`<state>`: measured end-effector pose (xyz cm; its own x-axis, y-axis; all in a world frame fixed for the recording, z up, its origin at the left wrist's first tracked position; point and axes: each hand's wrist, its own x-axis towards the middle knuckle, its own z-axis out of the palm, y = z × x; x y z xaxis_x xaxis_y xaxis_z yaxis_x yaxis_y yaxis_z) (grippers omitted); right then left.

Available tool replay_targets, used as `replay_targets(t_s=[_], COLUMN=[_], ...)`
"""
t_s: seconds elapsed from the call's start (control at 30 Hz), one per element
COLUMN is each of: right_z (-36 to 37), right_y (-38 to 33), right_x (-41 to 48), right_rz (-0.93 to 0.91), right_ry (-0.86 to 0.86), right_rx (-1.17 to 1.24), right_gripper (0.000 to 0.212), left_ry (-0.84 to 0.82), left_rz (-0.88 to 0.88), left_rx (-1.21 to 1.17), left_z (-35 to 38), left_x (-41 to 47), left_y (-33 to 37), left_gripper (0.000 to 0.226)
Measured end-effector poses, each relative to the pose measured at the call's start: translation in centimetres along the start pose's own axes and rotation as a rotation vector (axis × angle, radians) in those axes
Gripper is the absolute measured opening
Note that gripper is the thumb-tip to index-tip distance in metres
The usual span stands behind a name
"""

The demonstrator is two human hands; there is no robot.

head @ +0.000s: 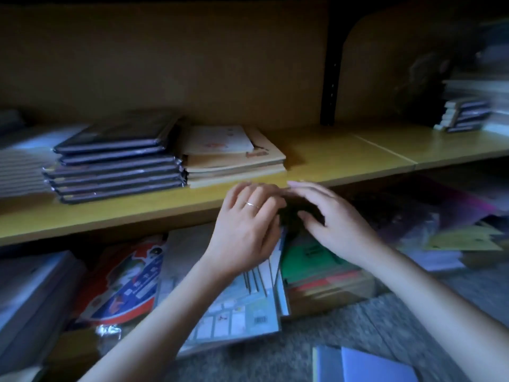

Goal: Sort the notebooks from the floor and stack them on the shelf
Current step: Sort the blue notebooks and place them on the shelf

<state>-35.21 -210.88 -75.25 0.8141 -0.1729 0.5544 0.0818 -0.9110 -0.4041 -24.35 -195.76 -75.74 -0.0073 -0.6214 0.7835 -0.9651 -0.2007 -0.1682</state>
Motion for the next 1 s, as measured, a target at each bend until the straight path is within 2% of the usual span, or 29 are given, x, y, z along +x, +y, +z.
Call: replay_targets(t_s=[0.07,0.17,0.27,0.37,0.47,0.5,0.53,0.6,0.67,0.73,0.83,0.93,1.0], right_z=[-0.5,-0.2,1.8,4.3,5.4,5.8,6.0,6.3,6.6,6.7,6.5,6.2,6.1], right_y=[0.4,1.8,4.9,8.2,9.4,9.5,9.3,9.0,8.2,7.4,6.7,6.4,6.3], right_x=[-3.2,-9.3,-16.8,-25.4,-32.2,-33.6,-34.5,-35.3,-35.2,-34.7,-34.0,-33.8,-33.7], right_rz=[0.047,0.205,0.528,0.935,1.177,1.218,1.259,1.319,1.387,1.444,1.464,1.467,1.443], right_ry=[0.105,0.098,-0.009,-0.183,-0.383,-0.434,-0.469,-0.447,-0.398,-0.382,-0.323,-0.205,-0.098], right_rx=[0.093,0.183,0.23,0.215,0.166,0.162,0.171,0.196,0.258,0.296,0.329,0.392,0.446], right_gripper=[0.032,0.027,0.03,0.022,0.017,0.01,0.011,0.018,0.011,0.024,0.015,0.011,0.012], left_ry=[-0.111,-0.339,-0.648,-0.971,-1.176,-1.217,-1.26,-1.334,-1.335,-1.282,-1.272,-1.368,-1.404], left_rz=[0.11,0.119,0.046,-0.073,-0.279,-0.353,-0.425,-0.569,-0.741,-0.992,-1.318,-1.683,-1.703], left_rx=[-0.032,-0.146,-0.279,-0.397,-0.6,-0.649,-0.69,-0.768,-0.86,-1.031,-1.242,-1.555,-1.641], left_z=[0.6,2.3,4.1,6.2,8.0,8.5,8.9,9.9,10.5,10.7,10.4,10.5,10.1], left_x=[-1.7,-4.8,-8.8,-13.0,-16.1,-16.9,-17.5,-18.6,-18.9,-19.0,-18.7,-18.0,-17.2], left_y=[1.7,4.8,8.5,11.5,14.1,15.0,15.8,17.3,18.5,19.4,19.5,18.0,17.2], left_gripper=[0.016,0.015,0.021,0.031,0.034,0.034,0.035,0.038,0.037,0.029,0.018,0.017,0.016])
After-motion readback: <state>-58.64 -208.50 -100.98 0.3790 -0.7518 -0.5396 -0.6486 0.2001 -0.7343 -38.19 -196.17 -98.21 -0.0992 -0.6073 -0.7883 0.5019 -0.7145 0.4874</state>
